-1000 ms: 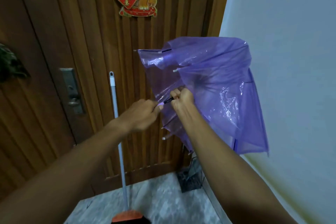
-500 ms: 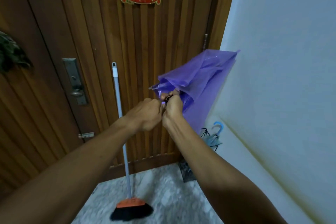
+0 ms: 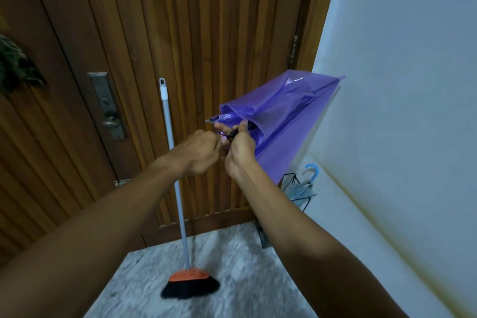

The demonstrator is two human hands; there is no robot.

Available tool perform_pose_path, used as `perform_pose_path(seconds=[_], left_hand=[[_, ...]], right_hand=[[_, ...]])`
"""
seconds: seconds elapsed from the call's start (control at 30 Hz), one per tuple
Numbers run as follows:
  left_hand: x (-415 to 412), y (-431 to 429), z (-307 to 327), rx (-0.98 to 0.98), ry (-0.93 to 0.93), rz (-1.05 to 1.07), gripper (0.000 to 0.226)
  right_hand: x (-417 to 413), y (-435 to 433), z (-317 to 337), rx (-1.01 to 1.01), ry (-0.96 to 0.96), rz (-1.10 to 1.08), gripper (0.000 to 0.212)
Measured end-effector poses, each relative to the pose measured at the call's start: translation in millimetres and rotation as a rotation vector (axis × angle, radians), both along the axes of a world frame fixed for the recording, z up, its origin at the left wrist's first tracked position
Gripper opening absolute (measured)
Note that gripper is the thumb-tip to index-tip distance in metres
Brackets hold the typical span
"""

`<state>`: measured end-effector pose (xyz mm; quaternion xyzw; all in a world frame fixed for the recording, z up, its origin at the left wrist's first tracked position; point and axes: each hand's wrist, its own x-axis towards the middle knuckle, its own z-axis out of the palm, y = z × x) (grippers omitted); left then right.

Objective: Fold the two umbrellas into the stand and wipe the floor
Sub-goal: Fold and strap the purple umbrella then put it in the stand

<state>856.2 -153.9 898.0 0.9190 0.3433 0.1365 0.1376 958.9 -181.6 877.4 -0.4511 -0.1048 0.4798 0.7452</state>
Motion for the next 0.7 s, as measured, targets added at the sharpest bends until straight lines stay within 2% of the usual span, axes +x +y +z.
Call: perform_pose_path(seconds=[0.23, 0.37, 0.4, 0.5, 0.6, 0.63, 0.7], left_hand=[[0, -4, 1, 0.026, -0.014, 0.051, 0.043], [-4, 0, 1, 0.052, -0.037, 0.099, 0.04], [-5, 3, 1, 0.068, -0.043, 0.111, 0.04], [-8, 10, 1, 0.085, -0.038, 0.153, 0.039], [-10, 16, 0, 0.083, -0.068, 0.16, 0.044], [-10, 15, 0, 0.075, -0.075, 0.146, 0.044], [-11, 9, 3, 0.082, -0.099, 0.115, 0.043]], right_hand=[[0, -8, 4, -0.035, -0.033, 0.026, 0.036], [-10, -26, 21, -0.045, -0.043, 0.143, 0.029], [-10, -33, 28, -0.034, -0.088, 0.18, 0.026], [-2, -52, 49, 0.005, -0.28, 0.198, 0.034], [17, -57, 63, 0.047, -0.514, 0.02, 0.024], [26, -53, 64, 0.021, -0.548, -0.042, 0.029], [44, -42, 64, -0.078, -0.522, -0.153, 0.061]])
